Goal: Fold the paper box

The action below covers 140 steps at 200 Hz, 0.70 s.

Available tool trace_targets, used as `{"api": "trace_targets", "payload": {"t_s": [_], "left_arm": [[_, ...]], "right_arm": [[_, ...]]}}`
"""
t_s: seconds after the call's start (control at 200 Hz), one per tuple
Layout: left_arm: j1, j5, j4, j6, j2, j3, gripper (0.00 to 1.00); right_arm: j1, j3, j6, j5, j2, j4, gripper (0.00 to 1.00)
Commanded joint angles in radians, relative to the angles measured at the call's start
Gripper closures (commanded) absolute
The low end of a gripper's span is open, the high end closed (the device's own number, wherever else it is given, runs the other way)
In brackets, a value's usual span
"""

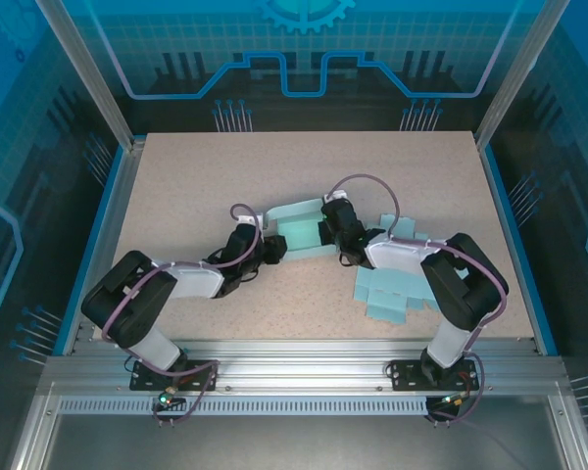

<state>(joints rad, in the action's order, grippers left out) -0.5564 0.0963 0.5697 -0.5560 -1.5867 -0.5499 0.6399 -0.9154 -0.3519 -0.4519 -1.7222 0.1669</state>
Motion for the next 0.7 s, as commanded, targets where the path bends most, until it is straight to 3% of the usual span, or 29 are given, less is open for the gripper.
{"api": "trace_targets", "payload": {"t_s": [0.0, 0.24, 0.41, 0.545, 0.695], "left_arm": [[-0.008, -0.083, 0.037, -0.05, 0.049, 0.062, 0.55], [-0.008, -0.065, -0.002, -0.09, 0.26, 0.152, 0.3], [-0.009, -0.016, -0.155, -0.1, 0.474, 0.172, 0.24], [-0.009, 0.09, -0.368, -0.06, 0.628, 0.105, 0.22], [-0.001, 0.18, -0.558, 0.1, 0.63, -0.09, 0.22]], "right_arm": [[0.046, 0.058, 0.004, -0.025, -0.002, -0.019, 0.92], [0.061, 0.095, 0.022, -0.061, -0.016, 0.031, 0.92], [0.066, 0.105, 0.031, -0.059, -0.032, 0.061, 0.92], [0.08, 0.11, 0.045, -0.068, -0.034, 0.072, 0.92], [0.083, 0.116, 0.052, -0.078, -0.027, 0.068, 0.92]]}}
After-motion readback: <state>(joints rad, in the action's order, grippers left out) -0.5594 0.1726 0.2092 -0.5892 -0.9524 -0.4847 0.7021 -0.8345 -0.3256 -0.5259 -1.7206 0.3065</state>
